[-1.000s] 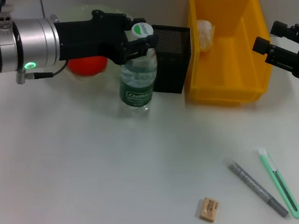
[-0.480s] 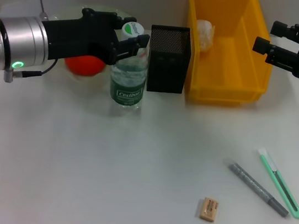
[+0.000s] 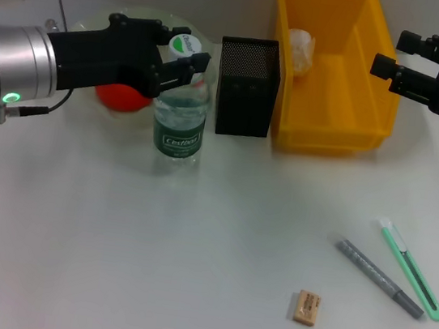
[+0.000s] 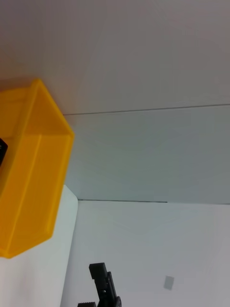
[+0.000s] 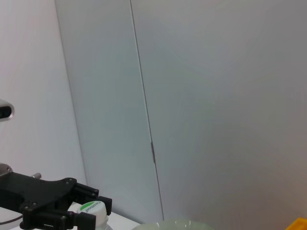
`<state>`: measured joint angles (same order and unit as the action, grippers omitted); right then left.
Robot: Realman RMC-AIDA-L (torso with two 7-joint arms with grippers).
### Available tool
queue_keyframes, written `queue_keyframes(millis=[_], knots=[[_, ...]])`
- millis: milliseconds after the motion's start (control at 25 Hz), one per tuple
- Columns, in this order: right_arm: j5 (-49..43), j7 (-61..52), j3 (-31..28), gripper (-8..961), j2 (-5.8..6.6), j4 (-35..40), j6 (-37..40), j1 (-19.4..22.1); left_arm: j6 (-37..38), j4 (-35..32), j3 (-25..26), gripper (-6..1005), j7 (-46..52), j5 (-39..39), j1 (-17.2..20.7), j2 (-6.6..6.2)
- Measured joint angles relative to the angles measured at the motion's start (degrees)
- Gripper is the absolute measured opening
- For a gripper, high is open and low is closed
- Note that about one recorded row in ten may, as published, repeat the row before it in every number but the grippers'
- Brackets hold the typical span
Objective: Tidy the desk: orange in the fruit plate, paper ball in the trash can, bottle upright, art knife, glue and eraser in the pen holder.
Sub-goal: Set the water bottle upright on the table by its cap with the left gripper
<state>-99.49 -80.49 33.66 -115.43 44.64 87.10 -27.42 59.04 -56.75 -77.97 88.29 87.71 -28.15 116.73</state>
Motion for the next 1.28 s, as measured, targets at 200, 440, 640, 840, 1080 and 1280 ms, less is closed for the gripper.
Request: queue_keyframes(millis=[200, 440, 640, 840, 1080, 1280], knots=[[-0.26, -0.07, 0.00, 704, -0.05, 0.00, 0.00, -0.08, 0.20, -0.04, 0.92, 430, -0.02, 0.00, 0.32, -0.33], [-0.65, -0.18, 0.00, 704, -0.32, 0.00, 0.00, -0.36, 0.73, -0.04, 1.78, 429, -0.02, -0.01, 0.47, -0.81], [-0.74, -0.19, 0.00, 704, -0.32, 0.00, 0.00, -0.35, 1.02, -0.04, 1.95, 429, 0.00, -0.01, 0.93, -1.23], [-0.78, -0.27, 0.00, 704, -0.32, 0.01, 0.00, -0.38, 1.23, -0.04, 1.99, 430, 0.08, 0.00, 1.51, -1.67], [-0.80, -0.30, 0.00, 704, -0.32, 0.10, 0.00, -0.42, 2.08, -2.33, 3.16, 430, 0.21, 0.00, 3.37, -1.77], [-0.80, -0.30, 0.00, 704, -0.35, 0.16, 0.00, -0.44, 2.83, -4.02, 4.20, 429, 1.67, 1.96, 4.19, -1.79]])
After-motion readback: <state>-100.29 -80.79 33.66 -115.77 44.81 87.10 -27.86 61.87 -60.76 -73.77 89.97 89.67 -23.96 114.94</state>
